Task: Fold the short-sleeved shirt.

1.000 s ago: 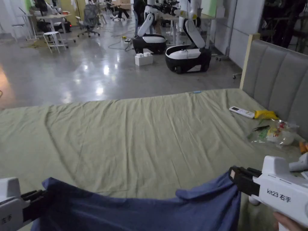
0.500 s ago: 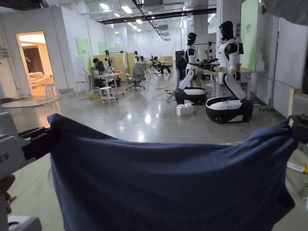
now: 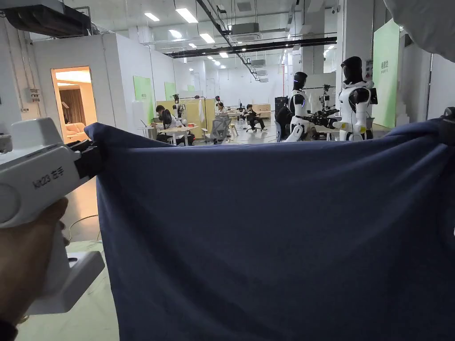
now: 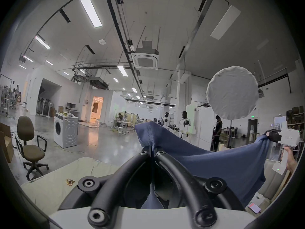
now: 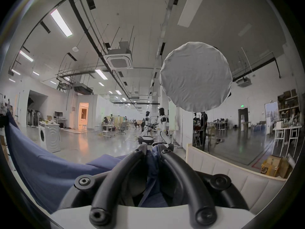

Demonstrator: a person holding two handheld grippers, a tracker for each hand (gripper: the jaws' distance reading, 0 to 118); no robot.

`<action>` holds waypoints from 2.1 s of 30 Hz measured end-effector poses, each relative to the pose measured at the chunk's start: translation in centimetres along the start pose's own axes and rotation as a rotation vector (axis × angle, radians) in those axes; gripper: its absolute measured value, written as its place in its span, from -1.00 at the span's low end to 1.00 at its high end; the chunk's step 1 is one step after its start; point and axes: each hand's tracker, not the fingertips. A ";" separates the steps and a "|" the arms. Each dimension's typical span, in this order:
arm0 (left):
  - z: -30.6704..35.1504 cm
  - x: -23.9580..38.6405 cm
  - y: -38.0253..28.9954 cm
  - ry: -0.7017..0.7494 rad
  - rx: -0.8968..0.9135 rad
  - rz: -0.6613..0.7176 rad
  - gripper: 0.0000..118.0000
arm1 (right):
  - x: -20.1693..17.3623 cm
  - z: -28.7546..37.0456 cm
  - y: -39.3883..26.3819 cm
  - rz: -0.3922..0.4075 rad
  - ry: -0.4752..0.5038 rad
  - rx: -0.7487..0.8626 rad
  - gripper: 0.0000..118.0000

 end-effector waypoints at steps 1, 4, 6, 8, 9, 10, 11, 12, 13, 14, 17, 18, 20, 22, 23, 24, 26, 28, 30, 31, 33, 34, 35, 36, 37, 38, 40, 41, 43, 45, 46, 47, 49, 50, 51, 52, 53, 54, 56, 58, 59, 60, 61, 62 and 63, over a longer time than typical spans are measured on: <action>-1.0 0.2 -0.1 0.009 -0.005 -0.003 -0.95 | -0.3 -0.4 0.1 0.022 -0.006 0.012 -0.81; -4.5 0.6 -0.8 0.024 -0.016 -0.015 -0.95 | -1.1 -2.2 -0.2 0.049 -0.013 0.005 -0.81; -6.8 0.4 -1.1 0.031 -0.029 -0.016 -0.95 | -1.7 -3.2 -0.5 0.071 -0.017 -0.001 -0.81; -9.5 -0.6 -0.7 0.042 -0.062 0.015 -0.95 | -2.2 -4.4 -0.7 0.104 -0.022 -0.006 -0.81; -10.3 -1.0 -0.7 0.047 -0.064 0.026 -0.95 | -2.4 -5.0 -0.8 0.104 -0.030 -0.001 -0.81; -11.2 -0.9 -0.8 0.051 -0.068 0.029 -0.95 | -2.6 -5.6 -0.9 0.102 -0.033 0.001 -0.81; -11.6 0.2 -1.8 0.060 -0.045 -0.006 -0.95 | -2.9 -6.2 -1.1 0.100 -0.039 0.002 -0.81; -12.8 0.2 -2.0 0.069 -0.052 -0.004 -0.95 | -3.1 -6.7 -1.3 0.099 -0.041 0.000 -0.81; -13.6 -0.1 -2.2 0.071 -0.054 -0.001 -0.95 | -3.4 -7.1 -1.5 0.100 -0.042 0.000 -0.81; -14.2 0.1 -2.1 0.075 -0.058 0.008 -0.95 | -3.7 -7.7 -1.7 0.111 -0.049 0.003 -0.81; -17.5 0.0 -2.5 0.101 -0.087 0.020 -0.95 | -4.6 -9.9 -2.1 0.136 -0.053 0.002 -0.81; -17.9 0.9 -3.1 0.111 -0.078 0.006 -0.95 | -4.9 -10.7 -2.5 0.136 -0.058 0.004 -0.81; -19.0 2.3 -4.8 0.129 -0.058 -0.032 -0.95 | -5.4 -12.2 -3.0 0.144 -0.060 -0.014 -0.81; -21.2 3.0 -5.8 0.128 -0.081 -0.050 -0.95 | -5.4 -15.2 -4.2 0.143 -0.066 -0.036 -0.81; -22.4 3.8 -6.7 0.131 -0.086 -0.078 -0.95 | -5.5 -16.2 -4.7 0.131 -0.075 -0.043 -0.81; -23.6 4.3 -7.5 0.138 -0.091 -0.091 -0.95 | -5.6 -17.2 -5.1 0.127 -0.082 -0.053 -0.81; -26.0 5.9 -9.7 0.167 -0.108 -0.138 -0.95 | -6.0 -18.6 -6.0 0.115 -0.078 -0.064 -0.81; -27.1 5.4 -10.3 0.152 -0.112 -0.121 -0.95 | -6.5 -20.2 -7.1 0.077 -0.077 -0.083 -0.81; -29.0 5.5 -11.1 0.163 -0.121 -0.112 -0.95 | -7.6 -20.6 -7.5 0.111 -0.093 -0.064 -0.81; -29.6 5.4 -11.5 0.157 -0.118 -0.108 -0.95 | -8.1 -21.1 -8.0 0.127 -0.115 -0.043 -0.81; -30.5 6.3 -12.9 0.155 -0.121 -0.135 -0.95 | -8.7 -21.4 -8.4 0.111 -0.101 -0.035 -0.81; -30.4 6.1 -13.4 0.141 -0.111 -0.140 -0.95 | -8.8 -21.4 -8.8 0.120 -0.084 -0.011 -0.81; -30.7 6.0 -13.7 0.139 -0.119 -0.141 -0.95 | -9.2 -21.3 -9.1 0.184 -0.092 0.011 -0.81; -30.7 5.9 -14.0 0.135 -0.120 -0.139 -0.95 | -9.2 -21.2 -9.6 0.185 -0.081 0.009 -0.81; -30.3 5.4 -14.1 0.131 -0.130 -0.129 -0.95 | -9.3 -20.0 -9.5 0.181 -0.063 0.004 -0.81; -29.3 3.6 -14.4 0.103 -0.128 -0.103 -0.95 | -9.1 -19.2 -10.1 0.177 -0.037 -0.012 -0.81; -27.3 2.3 -15.6 0.083 -0.142 -0.086 -0.95 | -8.6 -17.2 -11.8 0.171 -0.009 -0.028 -0.81; -25.6 0.7 -15.9 0.054 -0.146 -0.050 -0.95 | -8.3 -15.8 -12.9 0.158 0.004 -0.042 -0.81; -24.1 0.3 -18.3 0.015 -0.211 -0.063 -0.95 | -7.6 -12.7 -15.3 0.143 0.025 -0.056 -0.81; -21.6 -1.6 -20.2 0.018 -0.231 -0.021 -0.95 | -6.9 -9.3 -18.0 0.096 0.073 -0.101 -0.81; -20.5 -3.5 -20.5 0.005 -0.256 0.026 -0.95 | -6.5 -7.2 -19.5 0.057 0.062 -0.127 -0.81; -18.5 -5.4 -21.1 0.013 -0.253 0.078 -0.95 | -6.2 -5.0 -20.4 0.088 0.091 -0.109 -0.81; -14.9 -7.1 -22.9 -0.006 -0.286 0.104 -0.95 | -5.0 -1.3 -23.1 0.048 0.104 -0.133 -0.81; -12.8 -6.3 -24.8 0.011 -0.295 0.082 -0.95 | -4.1 1.0 -24.7 -0.038 0.153 -0.207 -0.81; -11.4 -5.6 -26.7 0.023 -0.333 0.060 -0.95 | -3.4 3.4 -26.5 -0.149 0.152 -0.290 -0.81; -9.5 -6.2 -27.7 0.005 -0.359 0.065 -0.95 | -3.1 5.3 -27.2 -0.112 0.166 -0.274 -0.81; -7.2 -7.0 -28.6 -0.006 -0.375 0.076 -0.95 | -2.8 7.7 -28.6 -0.117 0.183 -0.324 -0.81; -5.3 -7.0 -29.3 -0.012 -0.386 0.078 -0.95 | -2.3 10.0 -30.2 -0.176 0.152 -0.402 -0.81; -3.8 -8.7 -30.4 0.008 -0.470 0.117 -0.95 | -1.3 14.3 -31.8 -0.172 0.169 -0.434 -0.81; -1.7 -9.9 -31.4 0.009 -0.518 0.138 -0.95 | -0.7 17.6 -33.3 -0.187 0.163 -0.558 -0.81; -2.5 -10.0 -32.7 -0.021 -0.593 0.119 -0.95 | -0.4 19.1 -34.3 -0.211 0.145 -0.607 -0.81; -2.5 -9.1 -34.0 0.001 -0.618 0.085 -0.95 | -0.1 20.2 -35.1 -0.222 0.162 -0.666 -0.81; -2.8 -9.7 -34.9 0.031 -0.641 0.095 -0.95 | 0.0 21.5 -35.6 -0.186 0.184 -0.710 -0.81; -3.7 -12.1 -35.3 -0.006 -0.697 0.148 -0.95 | -0.1 22.8 -36.3 -0.193 0.119 -0.741 -0.81; -3.7 -12.1 -36.2 -0.003 -0.713 0.144 -0.95 | 0.1 23.6 -36.9 -0.214 0.117 -0.784 -0.81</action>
